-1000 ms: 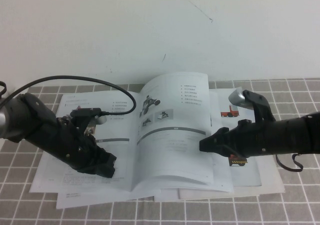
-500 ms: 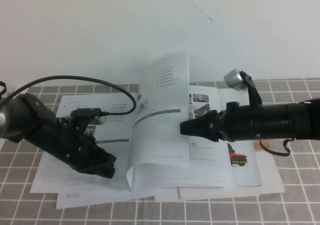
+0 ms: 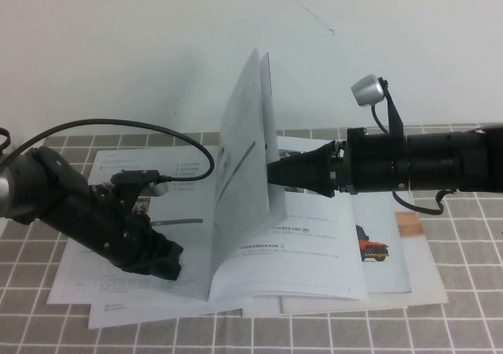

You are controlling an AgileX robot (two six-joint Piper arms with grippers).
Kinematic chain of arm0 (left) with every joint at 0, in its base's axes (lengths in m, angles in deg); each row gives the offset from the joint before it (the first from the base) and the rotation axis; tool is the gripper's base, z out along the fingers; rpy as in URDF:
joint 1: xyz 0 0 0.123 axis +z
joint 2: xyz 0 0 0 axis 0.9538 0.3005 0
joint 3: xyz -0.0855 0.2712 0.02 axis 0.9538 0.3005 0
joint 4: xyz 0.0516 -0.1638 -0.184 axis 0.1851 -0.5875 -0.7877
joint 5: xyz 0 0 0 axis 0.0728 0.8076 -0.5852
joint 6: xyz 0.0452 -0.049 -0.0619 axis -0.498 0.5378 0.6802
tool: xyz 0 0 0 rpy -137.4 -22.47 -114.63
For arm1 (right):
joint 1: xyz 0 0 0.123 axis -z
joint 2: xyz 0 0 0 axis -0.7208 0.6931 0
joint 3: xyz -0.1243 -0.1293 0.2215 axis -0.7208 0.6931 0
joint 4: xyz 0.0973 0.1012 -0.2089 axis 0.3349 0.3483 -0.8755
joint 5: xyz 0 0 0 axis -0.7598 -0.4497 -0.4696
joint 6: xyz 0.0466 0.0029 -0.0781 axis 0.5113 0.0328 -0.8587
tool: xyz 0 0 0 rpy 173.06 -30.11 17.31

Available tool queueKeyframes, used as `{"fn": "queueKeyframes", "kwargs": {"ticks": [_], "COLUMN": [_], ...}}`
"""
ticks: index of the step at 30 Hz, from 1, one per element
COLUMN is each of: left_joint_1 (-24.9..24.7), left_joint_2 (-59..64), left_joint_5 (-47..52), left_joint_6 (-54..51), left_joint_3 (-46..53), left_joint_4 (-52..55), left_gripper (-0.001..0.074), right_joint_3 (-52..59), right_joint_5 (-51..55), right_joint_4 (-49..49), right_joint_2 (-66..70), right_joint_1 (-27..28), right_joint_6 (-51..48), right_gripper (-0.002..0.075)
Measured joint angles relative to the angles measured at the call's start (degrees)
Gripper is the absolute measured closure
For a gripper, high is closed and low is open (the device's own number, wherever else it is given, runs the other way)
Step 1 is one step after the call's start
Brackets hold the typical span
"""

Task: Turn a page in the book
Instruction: Open the closed book

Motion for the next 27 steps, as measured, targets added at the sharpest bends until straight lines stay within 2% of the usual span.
{"fn": "queueKeyframes", "kwargs": {"ticks": [6,17,27], "left_joint_1": [0.00,0.00,-0.18], "left_joint_2": [0.03,0.03,-1.47], "left_joint_5": [0.00,0.00,0.34], "left_joint_6": [0.00,0.00,-1.63], "left_joint_3": [0.00,0.00,0.00], "left_joint_4": [0.00,-0.09,-3.33], "left_gripper": [0.0739,0.0739,0.0739], "right_joint_3": [0.00,-0.42,-0.42], "right_joint_5": [-2.02,-8.86,-24.98], "right_joint_4": [-0.35,-7.37,-16.41], "right_joint_2": [0.00,0.00,0.00], "right_joint_1": [0.00,-1.02,-4.88], "right_joint_6": [-1.97,-4.26,-3.40], "right_gripper": [0.0399,0.0399,0.0399]}}
